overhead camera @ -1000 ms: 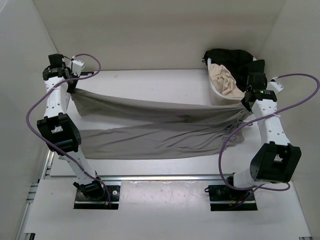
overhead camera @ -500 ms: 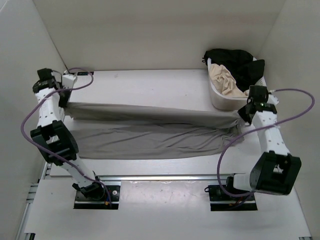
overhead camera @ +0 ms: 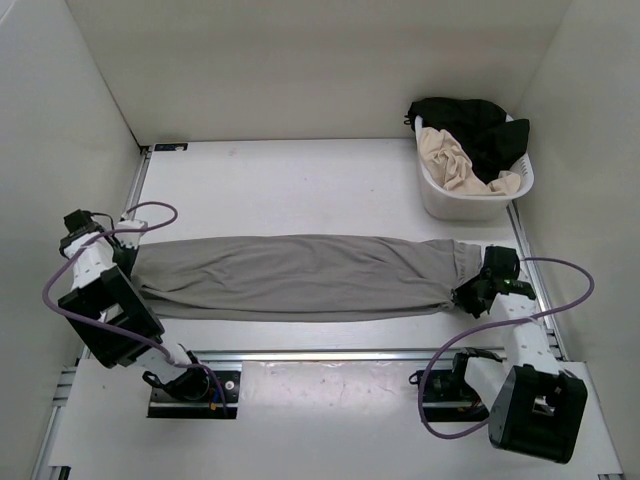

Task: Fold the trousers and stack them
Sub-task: Fold the trousers

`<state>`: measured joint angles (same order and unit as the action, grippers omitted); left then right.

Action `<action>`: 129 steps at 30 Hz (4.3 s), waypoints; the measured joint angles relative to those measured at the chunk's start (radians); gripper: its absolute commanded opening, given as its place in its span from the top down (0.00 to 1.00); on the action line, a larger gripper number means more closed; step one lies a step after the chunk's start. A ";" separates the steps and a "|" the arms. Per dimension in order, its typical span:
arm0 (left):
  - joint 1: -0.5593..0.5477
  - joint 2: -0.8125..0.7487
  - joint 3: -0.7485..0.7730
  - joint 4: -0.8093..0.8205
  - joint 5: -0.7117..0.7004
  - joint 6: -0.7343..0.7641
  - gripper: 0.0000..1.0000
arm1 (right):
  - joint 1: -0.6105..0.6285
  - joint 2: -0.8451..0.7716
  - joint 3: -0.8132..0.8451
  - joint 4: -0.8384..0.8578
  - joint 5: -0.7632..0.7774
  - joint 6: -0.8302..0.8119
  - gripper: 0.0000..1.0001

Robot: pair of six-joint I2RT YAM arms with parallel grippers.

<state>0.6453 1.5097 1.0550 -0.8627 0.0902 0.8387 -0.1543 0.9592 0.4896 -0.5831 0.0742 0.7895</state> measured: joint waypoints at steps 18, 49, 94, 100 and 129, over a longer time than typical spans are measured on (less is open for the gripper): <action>0.039 0.025 0.077 0.054 -0.004 0.041 0.86 | -0.173 0.068 0.135 -0.108 0.076 -0.057 1.00; 0.012 0.085 0.145 -0.135 -0.017 -0.002 0.26 | -0.180 0.238 0.083 0.001 -0.029 -0.059 0.36; -0.196 -0.024 -0.148 -0.119 -0.105 0.064 0.30 | 0.373 0.219 0.343 -0.225 0.111 -0.260 0.42; -0.196 0.051 -0.171 -0.076 -0.131 0.073 0.85 | 0.657 0.492 0.499 -0.221 0.132 -0.379 0.38; -0.196 0.053 -0.030 -0.112 -0.132 0.023 0.85 | 0.920 0.656 0.461 -0.090 0.157 -0.614 0.40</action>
<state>0.4488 1.5623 1.0252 -0.9745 -0.0414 0.8619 0.7654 1.6150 0.9504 -0.6731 0.2310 0.1757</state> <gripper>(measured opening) 0.153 0.633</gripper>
